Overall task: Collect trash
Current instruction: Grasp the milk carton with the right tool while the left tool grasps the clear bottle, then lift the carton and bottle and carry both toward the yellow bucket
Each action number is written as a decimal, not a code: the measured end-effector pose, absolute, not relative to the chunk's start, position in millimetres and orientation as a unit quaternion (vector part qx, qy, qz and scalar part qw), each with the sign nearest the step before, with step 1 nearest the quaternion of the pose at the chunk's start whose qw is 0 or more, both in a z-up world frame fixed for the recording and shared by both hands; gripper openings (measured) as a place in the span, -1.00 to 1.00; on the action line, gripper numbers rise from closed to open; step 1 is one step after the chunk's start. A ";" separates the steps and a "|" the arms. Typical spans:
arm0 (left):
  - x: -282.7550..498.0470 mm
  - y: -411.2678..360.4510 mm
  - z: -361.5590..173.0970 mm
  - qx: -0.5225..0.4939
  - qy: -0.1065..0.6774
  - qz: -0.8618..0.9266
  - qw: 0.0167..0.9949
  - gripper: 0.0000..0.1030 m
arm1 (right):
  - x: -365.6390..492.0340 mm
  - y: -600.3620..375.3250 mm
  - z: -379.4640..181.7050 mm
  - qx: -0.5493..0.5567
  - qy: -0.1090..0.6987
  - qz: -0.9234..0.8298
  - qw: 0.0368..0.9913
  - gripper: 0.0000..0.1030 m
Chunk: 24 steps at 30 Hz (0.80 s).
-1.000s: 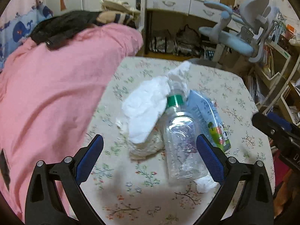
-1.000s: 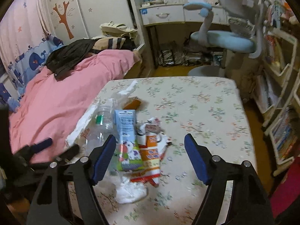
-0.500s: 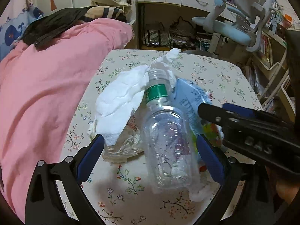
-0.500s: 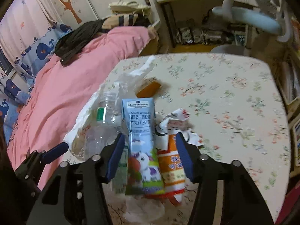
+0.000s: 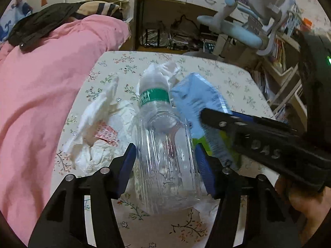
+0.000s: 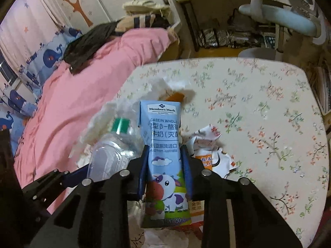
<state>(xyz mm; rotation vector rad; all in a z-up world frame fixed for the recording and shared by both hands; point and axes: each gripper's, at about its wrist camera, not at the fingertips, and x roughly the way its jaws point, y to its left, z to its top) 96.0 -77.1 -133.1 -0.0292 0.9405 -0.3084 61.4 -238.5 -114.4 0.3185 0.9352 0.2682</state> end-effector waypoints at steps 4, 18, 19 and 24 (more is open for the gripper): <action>89.1 -60.2 -114.3 -0.051 0.441 -0.164 0.881 0.05 | 47.3 -251.3 -96.3 0.172 0.417 0.123 0.884 -0.41; 49.1 -25.4 -111.4 -0.089 0.449 -0.184 0.870 -0.71 | -2.1 -254.6 -73.5 0.212 0.381 0.149 0.887 -0.41; 47.6 -24.1 -114.5 -0.094 0.456 -0.188 0.865 -0.71 | -4.7 -256.2 -75.1 0.215 0.382 0.148 0.886 -0.41; 40.8 -33.0 -119.4 -0.068 0.462 -0.181 0.866 0.45 | -21.8 -270.4 -80.6 0.240 0.383 0.141 0.881 -0.41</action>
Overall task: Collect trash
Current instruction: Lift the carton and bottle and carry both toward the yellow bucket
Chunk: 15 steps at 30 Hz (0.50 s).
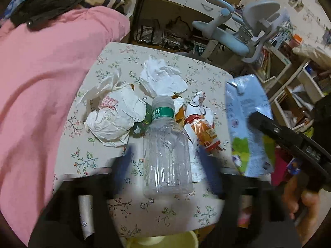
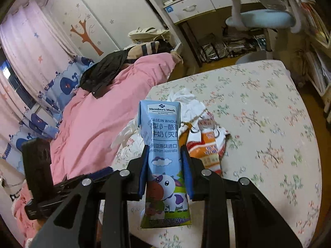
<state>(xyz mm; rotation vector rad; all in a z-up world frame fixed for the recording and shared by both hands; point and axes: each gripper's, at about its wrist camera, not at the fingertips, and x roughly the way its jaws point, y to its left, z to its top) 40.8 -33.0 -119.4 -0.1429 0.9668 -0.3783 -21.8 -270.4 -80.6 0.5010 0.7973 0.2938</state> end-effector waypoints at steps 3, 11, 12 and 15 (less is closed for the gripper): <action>44.6 -47.0 -126.2 -0.049 0.470 -0.181 0.863 0.52 | -23.7 -274.6 -81.4 0.243 0.384 0.138 0.880 -0.41; 55.8 -90.6 -143.6 0.068 0.471 -0.131 0.870 0.14 | -22.2 -274.5 -82.3 0.229 0.384 0.131 0.885 -0.41; 58.2 -88.1 -146.7 0.061 0.479 -0.134 0.865 0.03 | -23.7 -275.0 -83.0 0.227 0.384 0.131 0.885 -0.41; 59.1 -76.1 -143.6 0.036 0.478 -0.139 0.866 0.02 | -25.5 -277.6 -83.5 0.231 0.384 0.129 0.885 -0.41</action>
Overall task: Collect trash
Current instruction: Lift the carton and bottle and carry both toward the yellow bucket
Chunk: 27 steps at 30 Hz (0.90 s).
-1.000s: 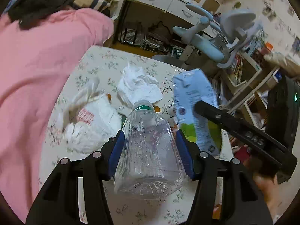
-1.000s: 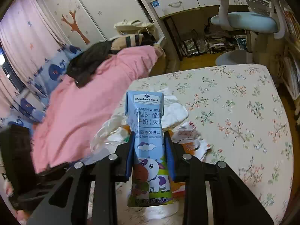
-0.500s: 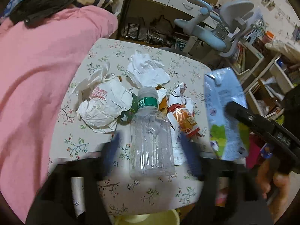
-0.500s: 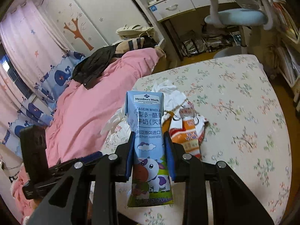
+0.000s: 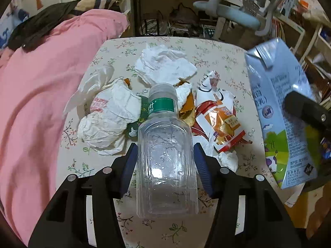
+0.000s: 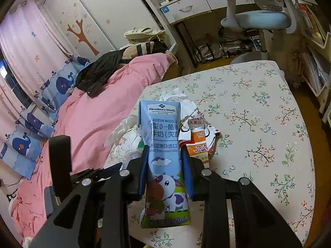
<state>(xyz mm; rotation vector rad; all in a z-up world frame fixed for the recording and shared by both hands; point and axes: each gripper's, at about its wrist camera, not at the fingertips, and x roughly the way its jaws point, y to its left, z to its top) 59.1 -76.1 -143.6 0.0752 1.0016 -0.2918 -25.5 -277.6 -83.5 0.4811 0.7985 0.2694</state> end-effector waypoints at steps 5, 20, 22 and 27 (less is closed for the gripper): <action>42.0 -52.2 -121.8 -0.010 0.445 -0.151 0.883 0.01 | -31.3 -279.1 -82.7 0.247 0.379 0.140 0.881 -0.41; -17.6 -18.6 -102.2 -0.041 0.410 -0.163 0.896 0.01 | -102.1 -249.9 -97.9 0.258 0.385 0.165 0.871 -0.41; -23.1 -11.1 -101.4 -0.060 0.412 -0.168 0.894 0.01 | -109.4 -248.4 -101.0 0.261 0.389 0.167 0.868 -0.41; -48.7 -2.9 -92.5 -0.067 0.396 -0.179 0.898 0.01 | -133.1 -240.1 -108.3 0.261 0.405 0.177 0.858 -0.41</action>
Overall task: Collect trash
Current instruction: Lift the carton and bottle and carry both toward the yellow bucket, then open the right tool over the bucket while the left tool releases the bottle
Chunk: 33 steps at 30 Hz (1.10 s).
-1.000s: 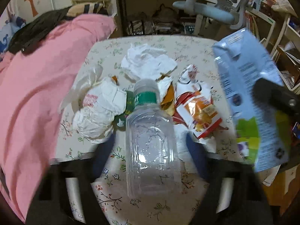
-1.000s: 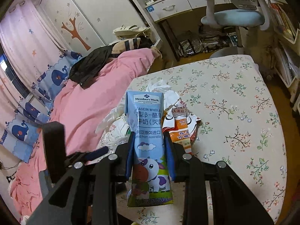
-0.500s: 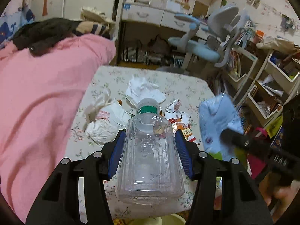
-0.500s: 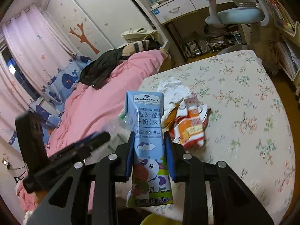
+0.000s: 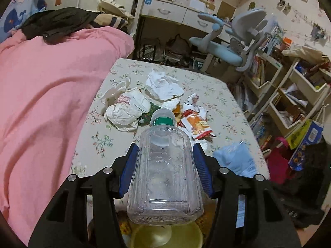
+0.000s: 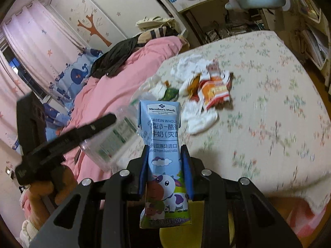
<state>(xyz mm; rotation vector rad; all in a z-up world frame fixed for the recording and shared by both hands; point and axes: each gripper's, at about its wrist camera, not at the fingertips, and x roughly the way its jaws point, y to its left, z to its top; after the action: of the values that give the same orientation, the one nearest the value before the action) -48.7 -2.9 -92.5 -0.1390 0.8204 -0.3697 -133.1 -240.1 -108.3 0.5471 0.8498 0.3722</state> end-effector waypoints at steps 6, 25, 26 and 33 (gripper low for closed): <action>-90.0 10.3 -86.4 -0.074 0.391 -0.185 0.899 0.01 | -168.1 -211.3 -134.1 0.234 0.462 0.194 0.833 -0.39; -188.9 -12.7 -131.9 -0.015 0.457 -0.206 0.865 0.01 | -195.4 -223.3 -121.5 0.163 0.402 0.088 0.897 0.27; -193.2 -16.8 -136.2 -0.011 0.463 -0.209 0.861 0.02 | -194.6 -223.6 -121.0 0.163 0.399 0.086 0.898 0.27; -205.1 -36.4 -157.4 0.026 0.493 -0.215 0.843 0.03 | -199.1 -226.1 -118.2 0.162 0.388 0.076 0.904 0.30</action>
<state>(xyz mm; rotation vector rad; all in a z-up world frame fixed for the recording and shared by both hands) -205.1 -36.4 -157.4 0.0547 1.0400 -0.4533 -199.1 -226.1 -118.2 0.3344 0.8021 0.1562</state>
